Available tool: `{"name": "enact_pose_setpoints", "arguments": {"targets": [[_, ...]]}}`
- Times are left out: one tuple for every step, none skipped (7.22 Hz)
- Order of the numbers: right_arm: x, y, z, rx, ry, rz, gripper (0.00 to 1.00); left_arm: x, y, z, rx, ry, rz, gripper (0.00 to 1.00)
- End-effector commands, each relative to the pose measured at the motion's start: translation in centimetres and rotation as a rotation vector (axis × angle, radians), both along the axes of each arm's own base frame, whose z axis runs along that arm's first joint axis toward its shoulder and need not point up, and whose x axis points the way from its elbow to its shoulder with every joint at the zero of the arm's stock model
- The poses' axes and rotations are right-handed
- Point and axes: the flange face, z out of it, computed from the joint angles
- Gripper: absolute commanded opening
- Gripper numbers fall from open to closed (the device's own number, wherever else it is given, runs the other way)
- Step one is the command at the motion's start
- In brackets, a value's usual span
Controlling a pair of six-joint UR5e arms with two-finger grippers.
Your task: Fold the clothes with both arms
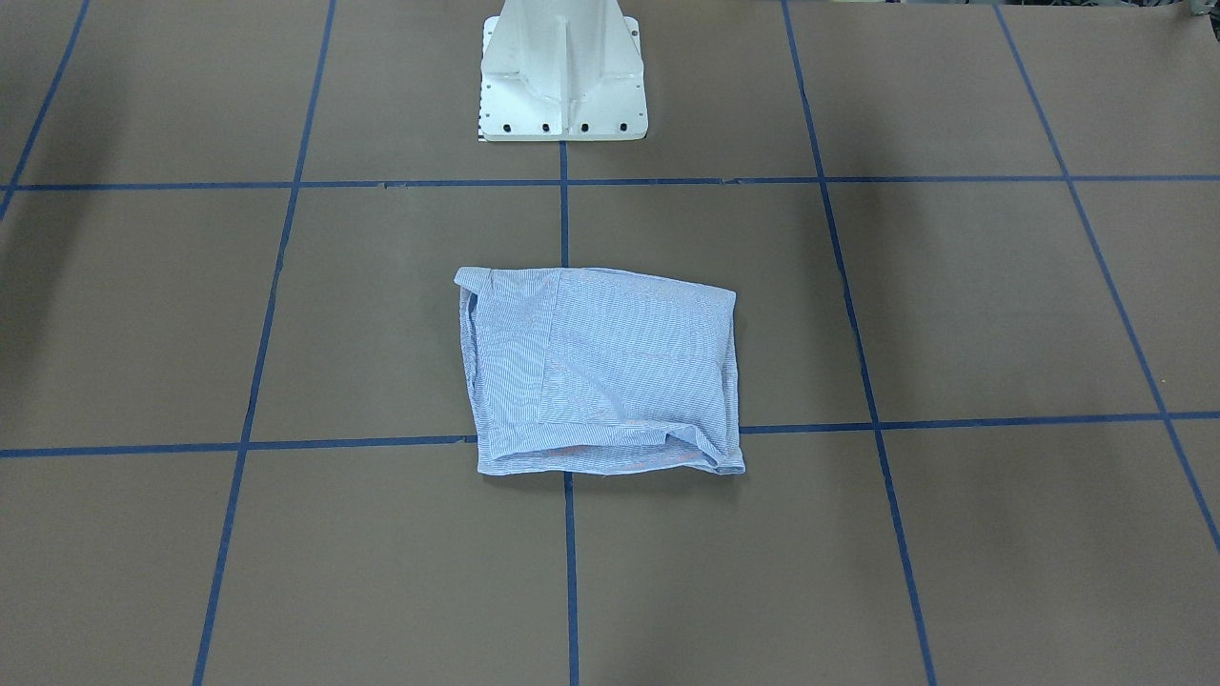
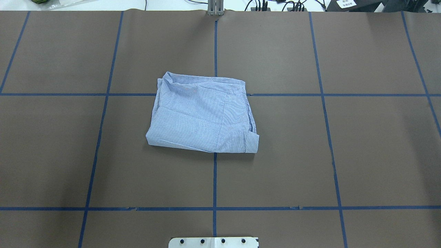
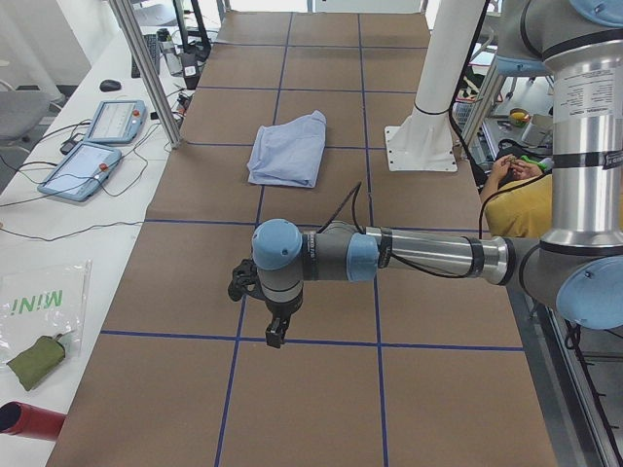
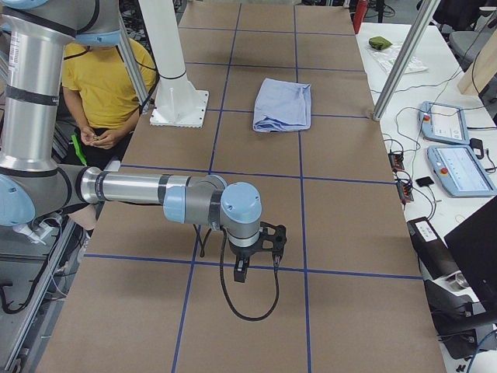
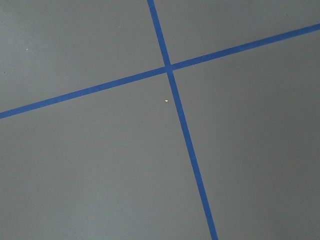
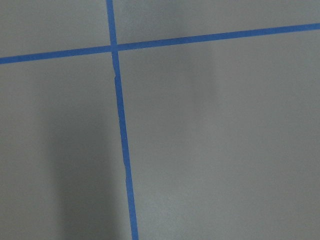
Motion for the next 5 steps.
{"name": "enact_pose_setpoints", "arguments": {"targets": [[-0.2,-0.1,-0.2,0.003,-0.004,-0.003,1.0,0.0,0.5,0.9,-0.02,0.001,-0.001,1.0],[-0.2,-0.1,-0.3,0.005,-0.005,-0.005,1.0,0.0,0.7,1.0,-0.023,0.001,-0.001,1.0],[-0.2,-0.1,-0.3,0.005,-0.004,-0.005,1.0,0.0,0.8,1.2,-0.026,0.001,0.0,1.0],[-0.3,-0.1,-0.6,0.01,-0.005,-0.006,1.0,0.0,1.2,1.6,-0.036,0.0,0.0,1.0],[-0.5,-0.2,-0.8,0.016,-0.004,-0.011,1.0,0.1,1.8,2.1,-0.045,0.0,0.001,1.0]]}}
